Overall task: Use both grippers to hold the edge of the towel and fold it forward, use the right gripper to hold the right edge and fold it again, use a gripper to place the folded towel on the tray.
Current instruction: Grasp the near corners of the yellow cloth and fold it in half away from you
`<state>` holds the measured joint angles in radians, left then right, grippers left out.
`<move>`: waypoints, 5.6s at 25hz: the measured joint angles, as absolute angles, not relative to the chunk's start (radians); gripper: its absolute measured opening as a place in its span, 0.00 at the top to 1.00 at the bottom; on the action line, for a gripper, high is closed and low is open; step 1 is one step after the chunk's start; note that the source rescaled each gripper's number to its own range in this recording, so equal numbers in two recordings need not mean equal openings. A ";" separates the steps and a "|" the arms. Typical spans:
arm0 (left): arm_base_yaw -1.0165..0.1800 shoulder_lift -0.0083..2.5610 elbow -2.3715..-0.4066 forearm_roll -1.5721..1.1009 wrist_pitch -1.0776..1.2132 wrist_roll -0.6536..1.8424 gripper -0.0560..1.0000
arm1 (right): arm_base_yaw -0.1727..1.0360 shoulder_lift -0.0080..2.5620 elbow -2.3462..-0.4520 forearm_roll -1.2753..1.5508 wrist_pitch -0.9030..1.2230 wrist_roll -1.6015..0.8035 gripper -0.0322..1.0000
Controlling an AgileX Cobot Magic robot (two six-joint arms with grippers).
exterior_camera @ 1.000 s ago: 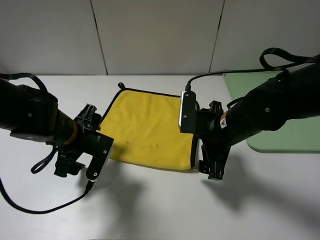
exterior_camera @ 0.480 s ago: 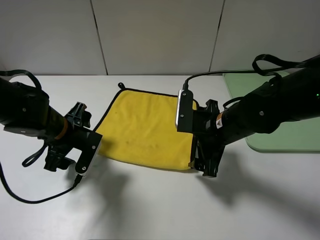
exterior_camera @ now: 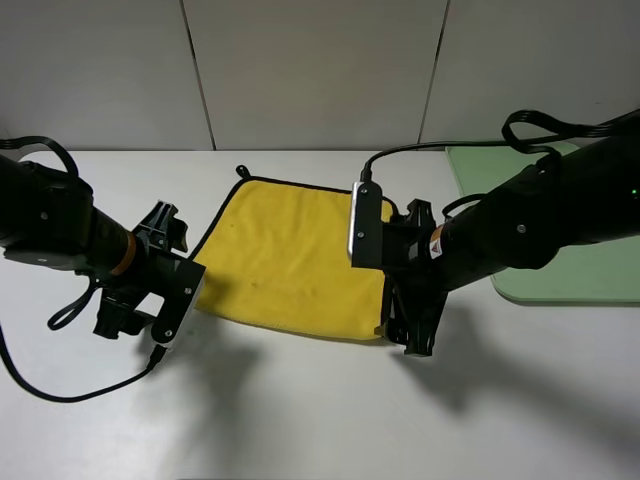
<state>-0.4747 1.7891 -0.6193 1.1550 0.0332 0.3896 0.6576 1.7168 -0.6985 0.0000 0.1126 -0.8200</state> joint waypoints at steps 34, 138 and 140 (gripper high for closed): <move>-0.475 1.789 -0.619 1.155 0.012 0.391 0.11 | 0.687 1.889 -0.721 -0.042 0.027 -0.807 0.00; -0.631 1.810 -1.051 0.950 0.399 0.360 0.95 | 0.539 1.598 -0.825 -0.051 0.241 -0.640 0.97; -0.608 1.841 -1.052 0.950 0.376 0.356 0.95 | 0.539 1.629 -0.844 -0.052 0.230 -0.640 0.97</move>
<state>-0.6084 1.8409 -1.0517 0.9504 0.3762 0.3558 0.5388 1.6291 -0.8437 -0.0521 0.2300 -0.6401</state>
